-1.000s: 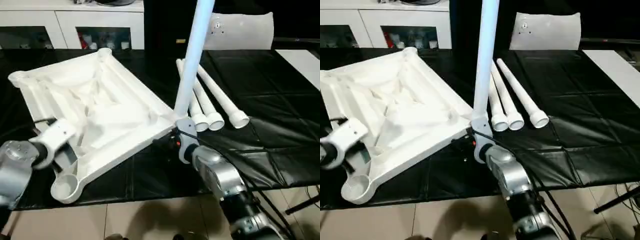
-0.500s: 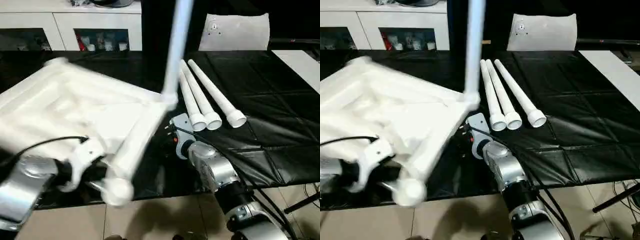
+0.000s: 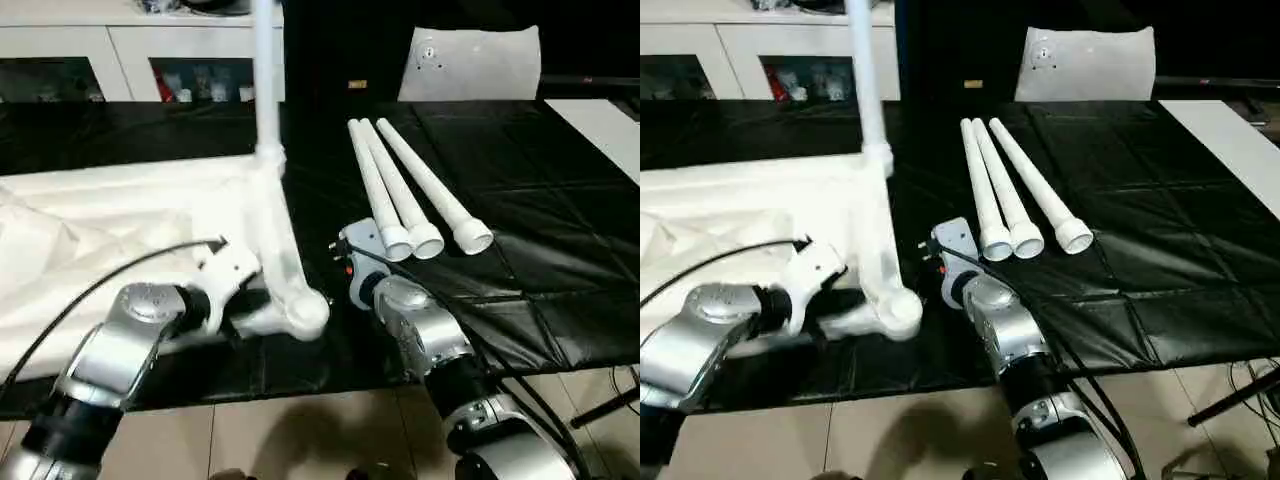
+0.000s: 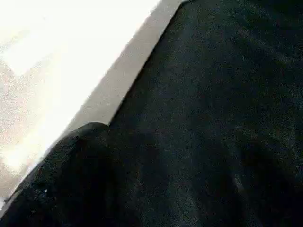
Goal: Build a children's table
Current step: Rotate table base
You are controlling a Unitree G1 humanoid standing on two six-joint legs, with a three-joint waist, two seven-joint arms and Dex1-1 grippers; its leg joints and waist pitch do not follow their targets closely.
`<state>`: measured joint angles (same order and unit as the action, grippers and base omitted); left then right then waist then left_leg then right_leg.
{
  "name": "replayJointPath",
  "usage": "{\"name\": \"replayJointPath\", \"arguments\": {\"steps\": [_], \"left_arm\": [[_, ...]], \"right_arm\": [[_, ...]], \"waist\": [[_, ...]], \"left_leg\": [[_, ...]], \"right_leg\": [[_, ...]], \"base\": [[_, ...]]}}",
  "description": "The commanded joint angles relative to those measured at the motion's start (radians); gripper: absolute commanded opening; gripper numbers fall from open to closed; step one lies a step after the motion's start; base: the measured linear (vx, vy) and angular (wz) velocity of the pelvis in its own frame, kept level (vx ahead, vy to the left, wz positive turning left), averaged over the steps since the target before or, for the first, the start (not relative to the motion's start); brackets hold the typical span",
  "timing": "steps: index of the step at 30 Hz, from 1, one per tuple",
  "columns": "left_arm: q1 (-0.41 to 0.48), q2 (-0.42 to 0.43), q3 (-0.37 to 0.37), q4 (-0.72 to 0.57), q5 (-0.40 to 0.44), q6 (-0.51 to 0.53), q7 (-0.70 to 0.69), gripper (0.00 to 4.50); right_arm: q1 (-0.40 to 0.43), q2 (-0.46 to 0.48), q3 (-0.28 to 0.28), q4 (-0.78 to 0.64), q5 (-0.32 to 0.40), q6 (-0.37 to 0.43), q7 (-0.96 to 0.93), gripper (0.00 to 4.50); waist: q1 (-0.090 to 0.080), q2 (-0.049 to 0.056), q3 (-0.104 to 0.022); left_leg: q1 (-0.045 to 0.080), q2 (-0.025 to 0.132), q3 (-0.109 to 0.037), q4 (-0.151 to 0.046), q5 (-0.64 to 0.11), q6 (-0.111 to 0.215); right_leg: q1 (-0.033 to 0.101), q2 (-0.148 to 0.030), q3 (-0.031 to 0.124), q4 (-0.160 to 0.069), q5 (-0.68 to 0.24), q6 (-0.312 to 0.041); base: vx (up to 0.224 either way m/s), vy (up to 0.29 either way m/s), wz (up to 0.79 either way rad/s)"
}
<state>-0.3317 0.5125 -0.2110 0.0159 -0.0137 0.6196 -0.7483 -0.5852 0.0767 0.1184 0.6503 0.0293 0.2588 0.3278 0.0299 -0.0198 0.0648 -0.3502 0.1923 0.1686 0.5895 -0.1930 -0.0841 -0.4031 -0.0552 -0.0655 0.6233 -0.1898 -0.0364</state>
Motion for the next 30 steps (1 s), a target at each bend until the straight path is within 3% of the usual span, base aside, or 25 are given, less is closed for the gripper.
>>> {"name": "replayJointPath", "arguments": {"steps": [1,6,10,11,12,16,17,19,22,23,29,30], "left_arm": [[-0.019,0.000,0.026,0.004,0.007,-0.045,0.012,0.08],[0.005,-0.002,0.079,-0.034,-0.058,-0.079,-0.027,0.24],[0.048,0.014,0.112,-0.111,-0.101,-0.066,-0.037,0.45],[0.061,0.018,0.118,-0.135,-0.111,-0.055,-0.039,0.56],[0.086,0.022,0.132,-0.195,-0.132,-0.028,-0.044,0.66],[0.108,0.025,0.149,-0.259,-0.165,0.008,-0.053,0.86],[0.127,0.034,0.158,-0.317,-0.185,0.038,-0.057,1.00],[0.136,0.041,0.159,-0.341,-0.190,0.049,-0.061,1.11],[0.158,0.056,0.166,-0.396,-0.207,0.079,-0.060,1.52],[0.161,0.058,0.168,-0.410,-0.214,0.089,-0.060,1.58],[0.175,0.079,0.174,-0.481,-0.246,0.158,-0.047,2.03],[0.176,0.084,0.174,-0.489,-0.248,0.168,-0.045,2.07]], "right_arm": [[-0.034,0.002,-0.014,0.005,0.006,-0.010,-0.028,4.50],[-0.137,-0.013,-0.063,0.022,0.001,0.030,-0.109,4.50],[-0.287,-0.055,-0.099,0.130,0.002,0.157,-0.151,4.50],[-0.316,-0.065,-0.108,0.164,0.010,0.153,-0.149,4.50],[-0.367,-0.091,-0.118,0.235,0.011,0.128,-0.152,4.50],[-0.413,-0.118,-0.124,0.320,-0.001,0.115,-0.172,4.50],[-0.449,-0.144,-0.140,0.390,-0.004,0.105,-0.197,4.50],[-0.463,-0.156,-0.144,0.417,-0.007,0.102,-0.204,4.50],[-0.499,-0.178,-0.160,0.481,-0.010,0.107,-0.221,4.50],[-0.506,-0.183,-0.165,0.495,-0.010,0.107,-0.224,4.50],[-0.550,-0.188,-0.186,0.612,0.001,0.080,-0.216,4.50],[-0.555,-0.183,-0.198,0.629,0.006,0.080,-0.212,4.50]], "waist": [[0.004,0.023,-0.069],[0.005,0.025,-0.069],[0.000,0.026,-0.064],[0.001,0.026,-0.064],[0.001,0.019,-0.061],[0.004,0.022,-0.060],[0.002,0.011,-0.056],[0.002,0.014,-0.057],[0.000,0.011,-0.054],[0.000,0.006,-0.050],[-0.001,0.009,-0.050],[0.000,0.009,-0.046]], "left_leg": [[0.000,0.029,-0.011,-0.066,-0.153,-0.011],[0.003,0.028,-0.008,-0.066,-0.154,-0.021],[0.004,0.028,-0.009,-0.066,-0.182,-0.031],[0.004,0.027,-0.007,-0.064,-0.185,-0.032],[0.001,0.028,-0.006,-0.065,-0.187,-0.032],[0.002,0.026,-0.002,-0.061,-0.171,-0.024],[-0.003,0.027,-0.002,-0.063,-0.163,-0.019],[-0.003,0.027,-0.003,-0.061,-0.164,-0.019],[-0.006,0.025,-0.001,-0.058,-0.165,-0.012],[-0.009,0.024,-0.001,-0.059,-0.161,-0.008],[-0.014,0.024,0.001,-0.054,-0.123,0.011],[-0.016,0.024,0.001,-0.055,-0.125,0.018]], "right_leg": [[0.056,-0.073,0.057,-0.072,-0.148,-0.183],[0.054,-0.071,0.056,-0.064,-0.105,-0.203],[0.054,-0.068,0.056,-0.061,-0.126,-0.203],[0.052,-0.069,0.056,-0.062,-0.129,-0.200],[0.051,-0.071,0.057,-0.064,-0.134,-0.198],[0.049,-0.068,0.056,-0.062,-0.116,-0.205],[0.051,-0.069,0.056,-0.061,-0.112,-0.204],[0.050,-0.070,0.055,-0.059,-0.129,-0.204],[0.049,-0.066,0.055,-0.059,-0.140,-0.197],[0.049,-0.066,0.055,-0.061,-0.140,-0.194],[0.044,-0.063,0.054,-0.051,-0.072,-0.215],[0.044,-0.063,0.053,-0.052,-0.070,-0.217]], "base": [[0.000,0.000,0.00],[0.000,0.000,0.00],[0.000,0.000,0.00],[0.000,0.000,0.00],[0.000,0.000,0.00],[0.000,0.000,0.00],[0.000,0.000,0.00],[0.000,0.000,0.00],[0.000,0.000,0.00],[0.000,0.000,0.00],[0.000,0.000,0.00],[0.000,0.000,0.00]]}}
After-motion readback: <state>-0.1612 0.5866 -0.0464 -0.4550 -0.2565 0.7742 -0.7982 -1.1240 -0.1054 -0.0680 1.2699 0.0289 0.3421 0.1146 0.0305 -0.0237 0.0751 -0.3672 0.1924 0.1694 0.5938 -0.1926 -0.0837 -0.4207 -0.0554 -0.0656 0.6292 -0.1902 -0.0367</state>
